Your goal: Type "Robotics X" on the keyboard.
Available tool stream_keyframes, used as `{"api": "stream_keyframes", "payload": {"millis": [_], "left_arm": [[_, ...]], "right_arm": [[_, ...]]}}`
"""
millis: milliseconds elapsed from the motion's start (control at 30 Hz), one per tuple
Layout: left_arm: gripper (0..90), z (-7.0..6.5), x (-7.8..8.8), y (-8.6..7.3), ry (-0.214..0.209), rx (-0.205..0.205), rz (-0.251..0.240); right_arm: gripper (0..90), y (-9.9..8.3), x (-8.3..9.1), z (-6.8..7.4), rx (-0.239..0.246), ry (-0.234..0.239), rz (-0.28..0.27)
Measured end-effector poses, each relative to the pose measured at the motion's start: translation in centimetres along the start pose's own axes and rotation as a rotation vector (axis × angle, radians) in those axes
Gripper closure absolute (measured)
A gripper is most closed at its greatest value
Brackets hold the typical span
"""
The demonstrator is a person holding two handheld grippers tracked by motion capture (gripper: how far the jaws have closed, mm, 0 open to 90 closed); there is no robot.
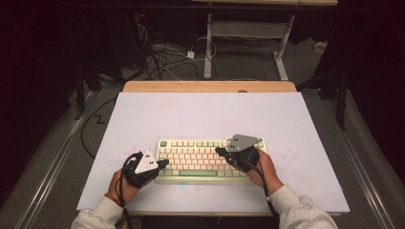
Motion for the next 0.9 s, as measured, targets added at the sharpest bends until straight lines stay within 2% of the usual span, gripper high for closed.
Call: {"api": "stream_keyframes", "payload": {"millis": [567,900], "left_arm": [[87.8,-0.2,0.0,0.2,-0.001,-0.001,-0.008],[87.8,-0.2,0.1,0.5,-0.002,0.000,-0.020]], "right_arm": [[89.8,0.6,3.1,-0.4,0.003,-0.031,-0.044],[89.7,0.1,4.6,-0.6,0.000,-0.057,-0.056]]}}
Point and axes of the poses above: each handheld gripper's, and its own axes: x roughly backward along the jaws, y roughly out of its top, z roughly to its left, the point moved 8 cm from there along -x, roughly forward along the jaws, and after that the axes turned 13 degrees about -z, right-handed, at the moved point
